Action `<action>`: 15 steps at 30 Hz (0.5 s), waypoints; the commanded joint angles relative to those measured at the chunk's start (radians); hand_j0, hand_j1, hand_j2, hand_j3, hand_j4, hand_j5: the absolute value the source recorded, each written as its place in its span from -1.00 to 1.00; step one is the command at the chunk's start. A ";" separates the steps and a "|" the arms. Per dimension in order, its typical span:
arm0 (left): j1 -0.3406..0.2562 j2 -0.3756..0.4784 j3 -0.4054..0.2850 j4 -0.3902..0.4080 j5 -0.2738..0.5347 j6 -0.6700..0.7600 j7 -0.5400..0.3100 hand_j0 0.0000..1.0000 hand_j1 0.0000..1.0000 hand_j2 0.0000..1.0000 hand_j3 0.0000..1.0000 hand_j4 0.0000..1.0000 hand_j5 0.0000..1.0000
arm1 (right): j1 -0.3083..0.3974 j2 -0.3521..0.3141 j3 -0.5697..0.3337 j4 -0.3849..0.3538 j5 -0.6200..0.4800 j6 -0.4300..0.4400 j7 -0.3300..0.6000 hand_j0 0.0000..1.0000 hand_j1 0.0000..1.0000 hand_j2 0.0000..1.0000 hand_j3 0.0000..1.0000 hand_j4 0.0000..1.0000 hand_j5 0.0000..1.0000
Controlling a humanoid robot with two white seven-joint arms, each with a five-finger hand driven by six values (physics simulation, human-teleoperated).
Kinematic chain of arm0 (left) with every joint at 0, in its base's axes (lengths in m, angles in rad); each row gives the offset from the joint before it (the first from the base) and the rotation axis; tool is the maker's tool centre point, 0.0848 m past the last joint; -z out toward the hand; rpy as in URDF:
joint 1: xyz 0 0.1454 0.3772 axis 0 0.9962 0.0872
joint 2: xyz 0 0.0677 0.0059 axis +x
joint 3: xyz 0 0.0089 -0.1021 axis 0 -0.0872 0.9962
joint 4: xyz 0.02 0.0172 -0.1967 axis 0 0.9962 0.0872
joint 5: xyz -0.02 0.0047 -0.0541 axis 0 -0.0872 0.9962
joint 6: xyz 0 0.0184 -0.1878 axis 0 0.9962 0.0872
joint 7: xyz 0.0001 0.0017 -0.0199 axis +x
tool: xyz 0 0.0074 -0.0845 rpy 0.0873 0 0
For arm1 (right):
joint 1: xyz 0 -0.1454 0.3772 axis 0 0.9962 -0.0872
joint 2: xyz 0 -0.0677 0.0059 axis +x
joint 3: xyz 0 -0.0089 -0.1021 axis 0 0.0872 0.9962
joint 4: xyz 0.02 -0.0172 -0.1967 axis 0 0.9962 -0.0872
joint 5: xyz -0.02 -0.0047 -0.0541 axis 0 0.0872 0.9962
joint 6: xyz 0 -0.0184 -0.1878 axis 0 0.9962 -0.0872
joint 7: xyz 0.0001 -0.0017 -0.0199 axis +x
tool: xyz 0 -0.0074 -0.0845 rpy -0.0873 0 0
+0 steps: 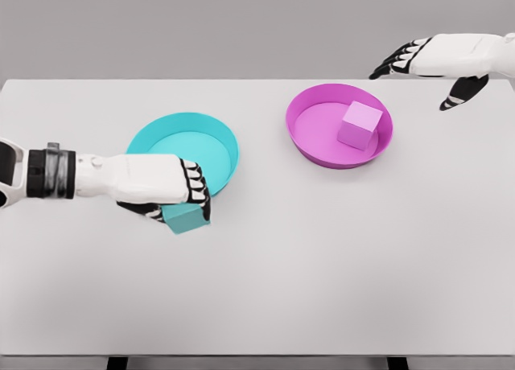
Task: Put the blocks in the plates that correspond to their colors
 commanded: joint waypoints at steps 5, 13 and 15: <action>-0.003 -0.010 0.024 0.038 0.002 0.003 0.001 0.11 0.11 0.11 0.11 0.11 0.11 | 0.006 -0.005 0.000 0.004 -0.005 0.003 0.000 1.00 1.00 1.00 1.00 1.00 1.00; -0.032 -0.097 0.056 0.202 -0.007 0.003 0.001 0.11 0.11 0.11 0.11 0.11 0.11 | 0.006 -0.006 -0.008 0.018 -0.006 0.003 0.000 1.00 1.00 1.00 1.00 1.00 1.00; -0.044 -0.128 0.056 0.255 -0.007 0.003 0.001 0.11 0.11 0.11 0.11 0.11 0.11 | 0.006 -0.008 -0.008 0.018 -0.006 0.003 0.000 1.00 1.00 1.00 1.00 1.00 1.00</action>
